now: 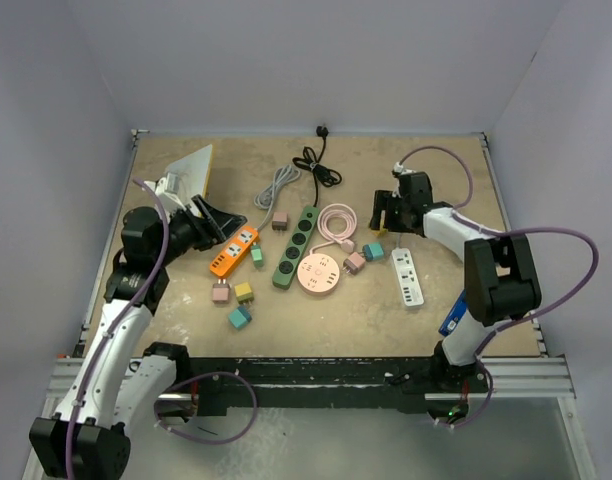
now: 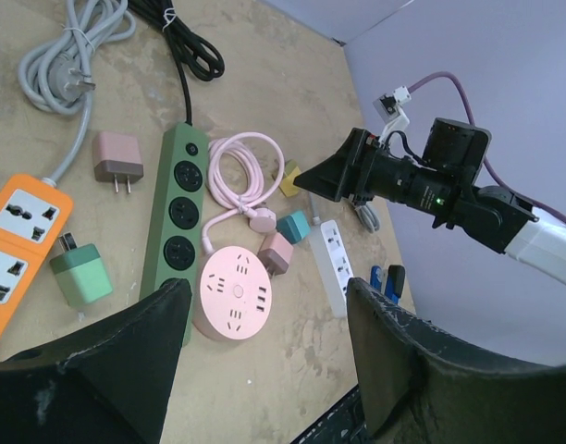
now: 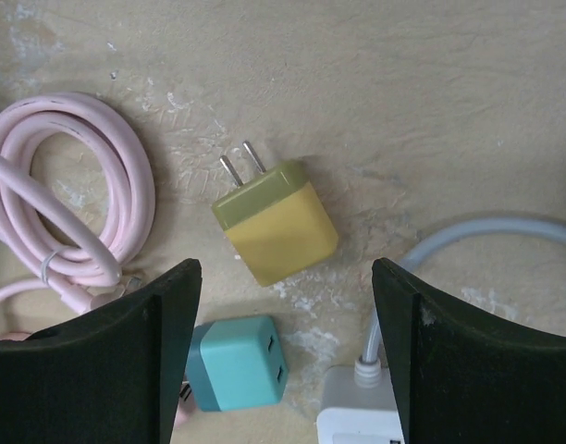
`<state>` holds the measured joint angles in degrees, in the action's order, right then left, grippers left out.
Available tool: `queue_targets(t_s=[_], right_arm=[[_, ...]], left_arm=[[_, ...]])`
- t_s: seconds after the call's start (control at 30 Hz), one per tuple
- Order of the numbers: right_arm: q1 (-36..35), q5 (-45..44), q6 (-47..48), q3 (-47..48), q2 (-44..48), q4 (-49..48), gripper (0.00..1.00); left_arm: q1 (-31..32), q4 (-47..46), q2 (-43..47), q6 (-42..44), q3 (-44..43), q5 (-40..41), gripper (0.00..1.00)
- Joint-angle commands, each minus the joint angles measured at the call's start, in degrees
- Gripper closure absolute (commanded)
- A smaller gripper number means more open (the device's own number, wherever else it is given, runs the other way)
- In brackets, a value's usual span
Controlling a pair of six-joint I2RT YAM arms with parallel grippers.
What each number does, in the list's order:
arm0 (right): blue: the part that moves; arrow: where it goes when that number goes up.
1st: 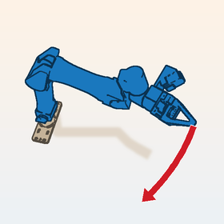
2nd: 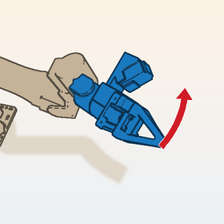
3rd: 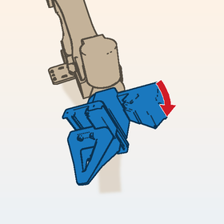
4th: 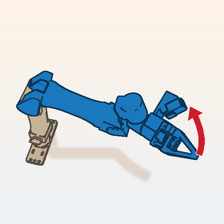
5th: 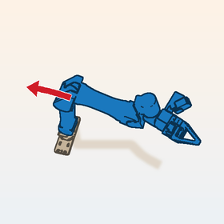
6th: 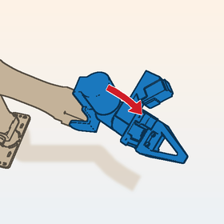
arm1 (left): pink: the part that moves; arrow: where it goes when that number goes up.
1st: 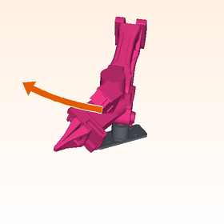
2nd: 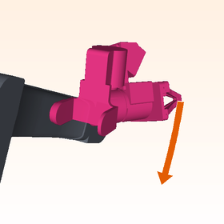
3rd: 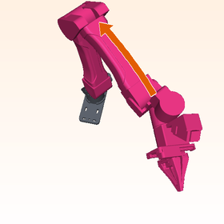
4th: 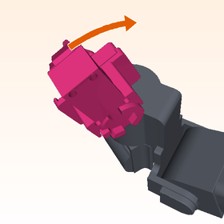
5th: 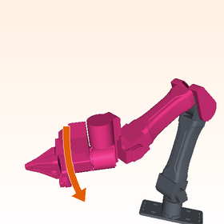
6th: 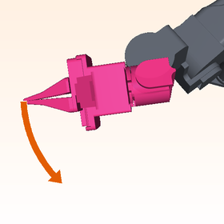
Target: Insert the plug
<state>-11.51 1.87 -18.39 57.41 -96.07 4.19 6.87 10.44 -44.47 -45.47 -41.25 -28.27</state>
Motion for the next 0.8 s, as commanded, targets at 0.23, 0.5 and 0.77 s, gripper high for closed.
queue_targets(t_s=[0.23, 0.5, 0.77], right_arm=[[-1.71, -1.44, 7.69, 9.5, -8.48, 2.88, 0.29], [-2.74, -4.16, 8.96, 11.06, -10.71, 4.99, 0.43], [-3.61, -6.9, 7.61, 9.4, -5.86, 2.6, 0.56]], left_arm=[[0.98, -11.44, -5.66, -1.05, 2.67, -0.64, 0.35], [3.1, -12.7, -8.49, -0.58, 3.48, 1.25, 0.36], [7.18, -12.96, -9.79, -0.9, 3.91, 4.56, 0.36]])
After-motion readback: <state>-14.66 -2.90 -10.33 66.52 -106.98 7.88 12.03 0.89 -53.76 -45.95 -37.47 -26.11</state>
